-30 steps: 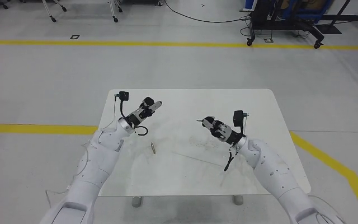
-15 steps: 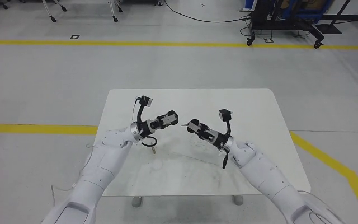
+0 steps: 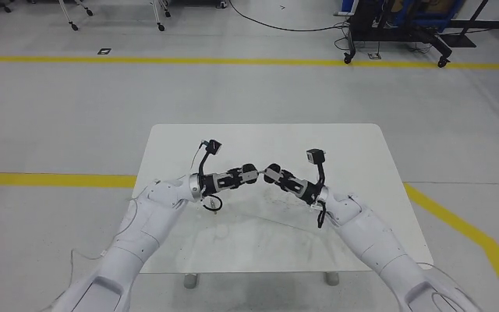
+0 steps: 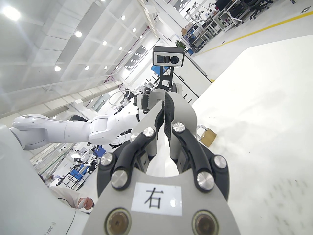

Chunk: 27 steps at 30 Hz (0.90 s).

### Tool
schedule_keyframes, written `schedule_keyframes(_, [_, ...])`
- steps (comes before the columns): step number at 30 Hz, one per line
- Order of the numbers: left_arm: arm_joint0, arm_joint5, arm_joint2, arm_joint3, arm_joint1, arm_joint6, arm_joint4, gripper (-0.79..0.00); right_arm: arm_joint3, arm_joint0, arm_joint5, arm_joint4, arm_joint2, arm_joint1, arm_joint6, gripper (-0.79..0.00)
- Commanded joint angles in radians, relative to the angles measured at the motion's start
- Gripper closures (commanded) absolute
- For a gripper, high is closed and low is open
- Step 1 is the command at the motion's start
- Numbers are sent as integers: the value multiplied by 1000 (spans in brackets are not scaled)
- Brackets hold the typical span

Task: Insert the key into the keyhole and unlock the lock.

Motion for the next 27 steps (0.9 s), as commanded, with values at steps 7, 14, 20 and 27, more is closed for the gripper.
schedule_keyframes(7, [-23, -26, 49, 27, 3, 26, 7, -83, 14, 1, 0, 30, 4, -12, 64, 0])
schedule_keyframes(14, [-35, -45, 72, 49, 4, 45, 9, 0, 26, 4, 0, 46, 10, -21, 110, 0])
schedule_keyframes(20, [-45, -48, 86, 63, 3, 48, 4, 0, 32, 5, 0, 57, 20, -28, 138, 0])
schedule_keyframes(27, [-53, -48, 97, 68, 4, 48, -18, 0, 33, 2, 0, 56, 34, -33, 157, -305])
